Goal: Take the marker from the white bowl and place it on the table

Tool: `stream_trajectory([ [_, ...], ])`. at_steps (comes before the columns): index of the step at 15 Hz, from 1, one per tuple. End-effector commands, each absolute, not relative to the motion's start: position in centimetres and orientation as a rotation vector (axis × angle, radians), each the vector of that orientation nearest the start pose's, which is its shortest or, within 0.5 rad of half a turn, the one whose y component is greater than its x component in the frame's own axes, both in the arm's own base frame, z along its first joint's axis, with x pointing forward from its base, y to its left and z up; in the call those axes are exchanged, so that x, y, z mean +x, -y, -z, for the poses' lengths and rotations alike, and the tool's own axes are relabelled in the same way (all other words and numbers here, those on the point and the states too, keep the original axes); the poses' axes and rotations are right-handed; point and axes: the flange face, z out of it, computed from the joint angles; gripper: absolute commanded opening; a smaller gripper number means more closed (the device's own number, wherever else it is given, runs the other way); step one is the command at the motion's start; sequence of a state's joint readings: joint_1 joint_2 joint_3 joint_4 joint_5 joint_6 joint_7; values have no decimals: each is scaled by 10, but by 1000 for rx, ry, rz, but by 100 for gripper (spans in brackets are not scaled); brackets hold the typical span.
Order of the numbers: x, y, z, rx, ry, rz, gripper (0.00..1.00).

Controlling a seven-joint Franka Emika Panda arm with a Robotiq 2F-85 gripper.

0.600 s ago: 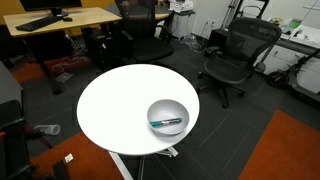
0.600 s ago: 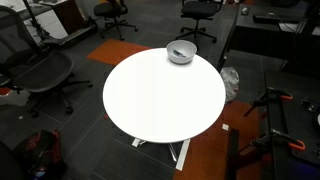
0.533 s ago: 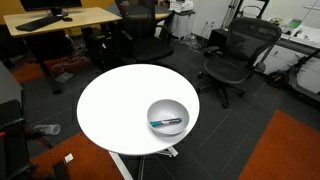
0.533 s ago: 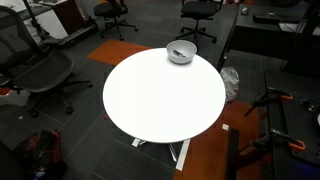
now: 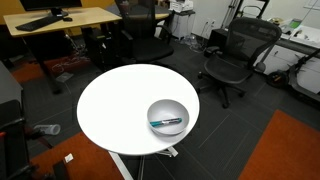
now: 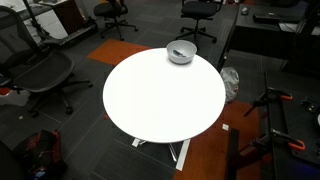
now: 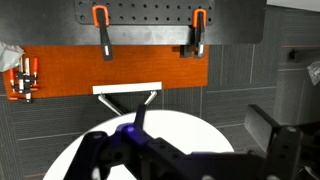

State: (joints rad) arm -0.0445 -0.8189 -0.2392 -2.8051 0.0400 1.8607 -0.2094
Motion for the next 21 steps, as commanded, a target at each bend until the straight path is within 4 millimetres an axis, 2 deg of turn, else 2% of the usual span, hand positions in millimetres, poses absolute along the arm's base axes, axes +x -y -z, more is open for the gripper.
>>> stream_trajectory([
  [1,293,73,-416,-2941,-12,-45,100],
  [4,308,79,-423,-2986,-57,81,100],
  [8,331,87,-423,-3025,-157,240,100],
  [15,384,109,-405,-3065,-364,412,100],
  [21,447,145,-383,-3088,-465,425,100],
])
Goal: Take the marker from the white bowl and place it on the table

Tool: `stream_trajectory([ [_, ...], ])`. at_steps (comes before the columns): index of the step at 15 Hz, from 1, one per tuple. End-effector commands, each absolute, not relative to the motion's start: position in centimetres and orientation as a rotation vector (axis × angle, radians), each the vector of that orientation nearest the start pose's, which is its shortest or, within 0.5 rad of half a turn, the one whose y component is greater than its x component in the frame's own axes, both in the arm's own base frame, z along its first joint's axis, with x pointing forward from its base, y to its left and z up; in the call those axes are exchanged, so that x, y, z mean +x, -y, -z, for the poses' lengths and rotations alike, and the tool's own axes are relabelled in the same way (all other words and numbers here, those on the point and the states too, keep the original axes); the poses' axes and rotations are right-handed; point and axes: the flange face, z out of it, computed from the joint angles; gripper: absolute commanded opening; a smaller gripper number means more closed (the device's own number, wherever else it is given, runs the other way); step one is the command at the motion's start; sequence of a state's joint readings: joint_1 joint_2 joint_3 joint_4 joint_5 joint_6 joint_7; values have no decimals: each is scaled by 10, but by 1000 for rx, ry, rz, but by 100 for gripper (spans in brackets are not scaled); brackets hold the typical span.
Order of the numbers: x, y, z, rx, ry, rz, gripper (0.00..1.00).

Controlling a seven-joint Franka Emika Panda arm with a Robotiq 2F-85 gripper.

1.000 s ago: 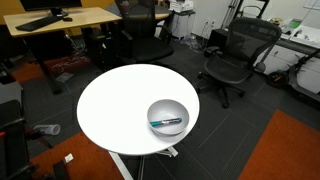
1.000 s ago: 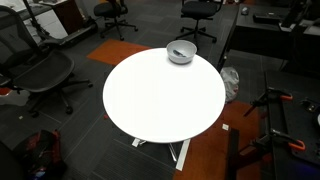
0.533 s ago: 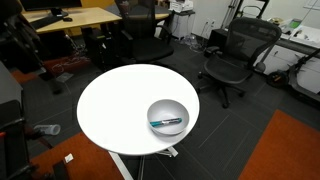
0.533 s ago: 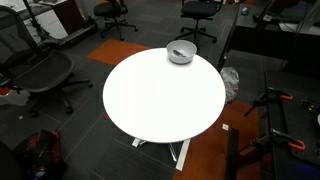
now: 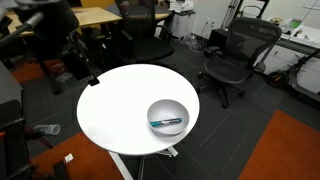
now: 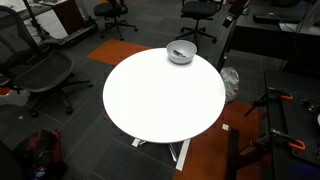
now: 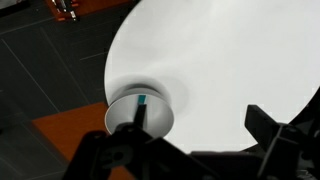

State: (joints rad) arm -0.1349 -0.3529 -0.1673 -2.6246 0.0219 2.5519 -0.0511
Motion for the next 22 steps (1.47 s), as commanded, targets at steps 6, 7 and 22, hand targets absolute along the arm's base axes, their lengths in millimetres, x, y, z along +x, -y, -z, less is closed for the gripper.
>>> stream_trajectory([
  [6,501,176,-354,-3096,-469,346,100],
  [7,508,180,-348,-3087,-478,327,100],
  [22,591,225,-254,-3112,-550,202,100],
])
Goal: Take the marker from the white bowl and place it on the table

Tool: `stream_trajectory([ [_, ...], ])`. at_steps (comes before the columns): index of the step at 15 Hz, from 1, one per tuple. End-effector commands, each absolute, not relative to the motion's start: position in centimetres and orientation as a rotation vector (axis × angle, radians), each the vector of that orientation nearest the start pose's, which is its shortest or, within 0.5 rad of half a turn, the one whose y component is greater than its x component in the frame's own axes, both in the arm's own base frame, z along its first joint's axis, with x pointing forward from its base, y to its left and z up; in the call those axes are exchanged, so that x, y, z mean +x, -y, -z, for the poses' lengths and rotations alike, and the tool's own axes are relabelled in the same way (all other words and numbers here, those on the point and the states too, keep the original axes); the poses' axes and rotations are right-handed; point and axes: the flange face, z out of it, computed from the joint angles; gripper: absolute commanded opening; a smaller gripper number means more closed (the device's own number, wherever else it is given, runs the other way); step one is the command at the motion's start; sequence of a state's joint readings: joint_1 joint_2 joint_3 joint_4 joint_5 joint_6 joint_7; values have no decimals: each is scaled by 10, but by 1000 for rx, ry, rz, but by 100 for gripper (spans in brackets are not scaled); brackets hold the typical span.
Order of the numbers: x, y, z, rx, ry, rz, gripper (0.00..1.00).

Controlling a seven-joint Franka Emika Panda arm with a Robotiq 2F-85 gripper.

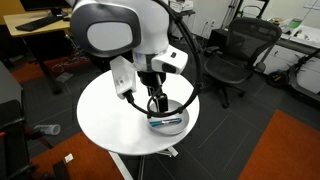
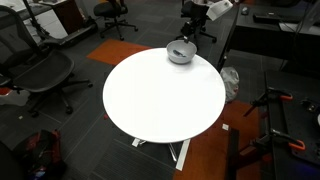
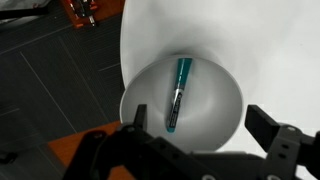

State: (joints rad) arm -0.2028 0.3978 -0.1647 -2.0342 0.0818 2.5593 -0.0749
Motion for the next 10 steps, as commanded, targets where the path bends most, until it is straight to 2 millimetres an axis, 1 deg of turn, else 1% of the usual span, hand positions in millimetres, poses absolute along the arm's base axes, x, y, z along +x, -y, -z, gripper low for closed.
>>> stream_trajectory([
  [1,596,226,-248,-3111,-553,197,100],
  [6,618,228,-224,-3114,-576,164,100],
  [10,628,232,-204,-3113,-612,111,100],
])
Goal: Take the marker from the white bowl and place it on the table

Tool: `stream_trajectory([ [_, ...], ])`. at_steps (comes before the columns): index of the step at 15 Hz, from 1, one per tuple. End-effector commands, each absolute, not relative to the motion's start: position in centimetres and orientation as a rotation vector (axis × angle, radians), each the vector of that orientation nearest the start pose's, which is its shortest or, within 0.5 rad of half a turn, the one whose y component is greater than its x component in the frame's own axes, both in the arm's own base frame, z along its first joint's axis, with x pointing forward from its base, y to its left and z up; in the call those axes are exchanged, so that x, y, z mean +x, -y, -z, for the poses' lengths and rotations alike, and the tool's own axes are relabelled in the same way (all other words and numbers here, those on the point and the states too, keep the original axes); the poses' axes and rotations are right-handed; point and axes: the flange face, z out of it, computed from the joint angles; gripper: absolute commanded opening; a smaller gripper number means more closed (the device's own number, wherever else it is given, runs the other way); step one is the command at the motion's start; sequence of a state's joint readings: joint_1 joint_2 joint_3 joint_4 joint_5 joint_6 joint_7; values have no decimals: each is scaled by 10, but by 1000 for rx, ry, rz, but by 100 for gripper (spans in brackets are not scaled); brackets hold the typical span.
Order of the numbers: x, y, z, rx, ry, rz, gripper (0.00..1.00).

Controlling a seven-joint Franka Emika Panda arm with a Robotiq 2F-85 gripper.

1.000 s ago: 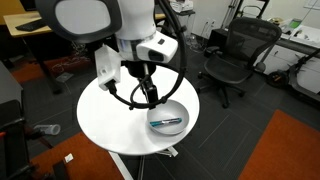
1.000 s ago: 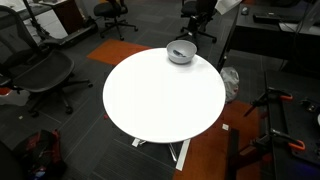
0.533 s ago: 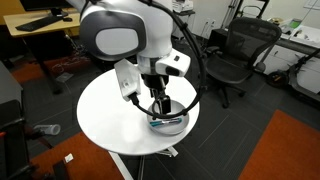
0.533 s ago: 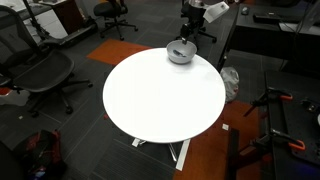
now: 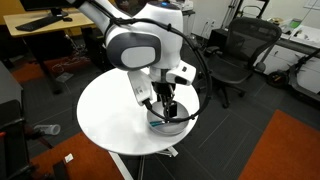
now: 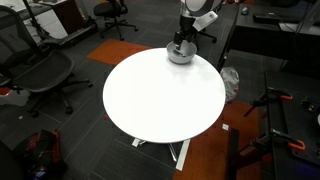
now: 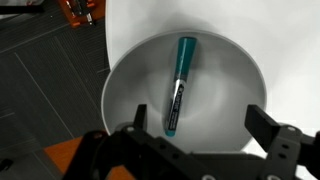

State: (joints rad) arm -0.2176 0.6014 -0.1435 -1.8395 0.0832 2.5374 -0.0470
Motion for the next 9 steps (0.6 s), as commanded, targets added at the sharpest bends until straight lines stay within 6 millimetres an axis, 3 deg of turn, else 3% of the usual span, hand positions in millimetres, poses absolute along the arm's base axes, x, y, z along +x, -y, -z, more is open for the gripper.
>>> stream_trajectory([
  [1,631,234,-200,-3115,-627,99,100],
  [9,647,245,-174,-3082,-744,61,100],
])
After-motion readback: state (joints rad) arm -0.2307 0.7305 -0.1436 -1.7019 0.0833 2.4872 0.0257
